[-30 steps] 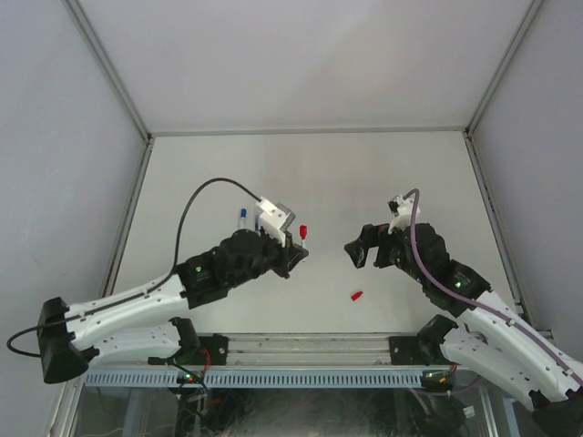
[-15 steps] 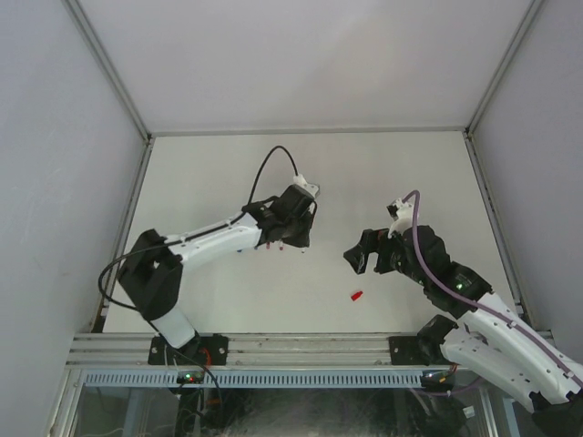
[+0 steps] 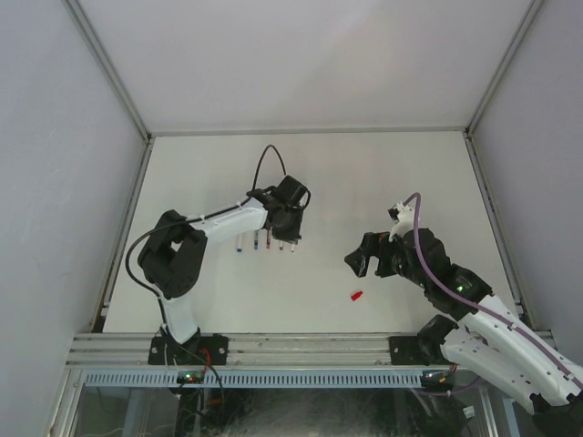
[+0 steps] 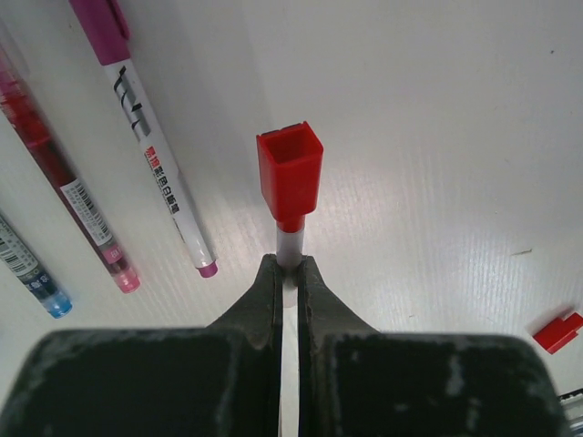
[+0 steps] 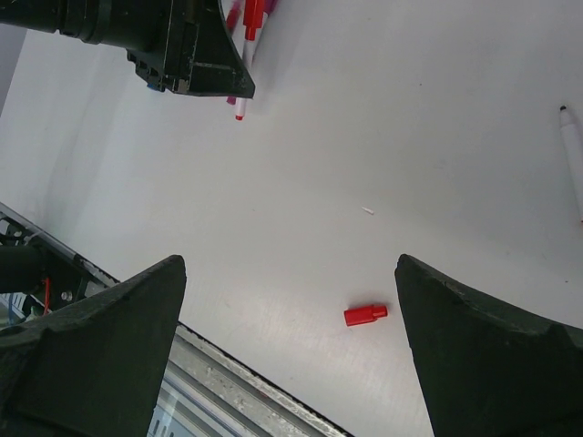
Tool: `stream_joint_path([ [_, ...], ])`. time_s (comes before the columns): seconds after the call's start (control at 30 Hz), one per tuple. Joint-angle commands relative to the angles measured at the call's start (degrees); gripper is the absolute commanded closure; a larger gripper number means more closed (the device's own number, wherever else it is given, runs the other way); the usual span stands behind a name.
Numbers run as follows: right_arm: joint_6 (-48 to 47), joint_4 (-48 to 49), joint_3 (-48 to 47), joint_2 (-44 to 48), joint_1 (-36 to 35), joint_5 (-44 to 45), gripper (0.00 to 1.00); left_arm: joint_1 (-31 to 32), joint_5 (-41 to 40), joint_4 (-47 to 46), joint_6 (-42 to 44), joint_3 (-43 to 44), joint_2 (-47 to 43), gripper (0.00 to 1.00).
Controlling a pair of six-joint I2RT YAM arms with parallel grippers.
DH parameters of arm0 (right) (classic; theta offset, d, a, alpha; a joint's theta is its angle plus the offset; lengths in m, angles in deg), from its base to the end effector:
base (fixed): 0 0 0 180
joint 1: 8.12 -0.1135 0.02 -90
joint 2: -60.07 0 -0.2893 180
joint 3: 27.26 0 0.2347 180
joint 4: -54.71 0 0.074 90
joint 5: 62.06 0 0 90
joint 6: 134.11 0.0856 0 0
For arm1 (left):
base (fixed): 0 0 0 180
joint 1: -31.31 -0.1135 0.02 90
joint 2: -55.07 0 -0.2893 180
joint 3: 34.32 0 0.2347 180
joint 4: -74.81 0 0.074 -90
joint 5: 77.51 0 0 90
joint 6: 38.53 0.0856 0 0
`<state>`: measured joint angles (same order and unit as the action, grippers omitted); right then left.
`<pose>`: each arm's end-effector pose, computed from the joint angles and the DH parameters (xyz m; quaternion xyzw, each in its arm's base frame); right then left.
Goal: Insert the pens into the pen caps
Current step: Place the pen at the center of the board.
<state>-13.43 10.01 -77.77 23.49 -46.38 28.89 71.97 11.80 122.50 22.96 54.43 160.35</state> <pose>0.1207 0.0934 0.2608 -0.0534 0.8677 0.2737 0.4115 0.2970 -0.2538 0.1821 0.1018 0.9695 -0.1218 0.1870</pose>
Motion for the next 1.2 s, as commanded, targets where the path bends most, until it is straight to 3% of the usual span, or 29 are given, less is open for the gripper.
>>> stream_joint_path([
  [0.0,0.97,1.5,0.3,0.52,0.26,-0.9,0.04,-0.75,0.06,-0.97,-1.83,3.88,0.99,1.0],
  [0.7,3.6,1.68,2.39,2.52,0.18,-2.64,0.04,-1.54,-4.79,-6.07,-4.71,3.63,6.97,0.94],
  [1.17,4.01,2.07,2.39,2.4,0.2,-3.58,0.05,-2.17,-5.88,-6.65,-5.72,3.06,8.9,0.84],
])
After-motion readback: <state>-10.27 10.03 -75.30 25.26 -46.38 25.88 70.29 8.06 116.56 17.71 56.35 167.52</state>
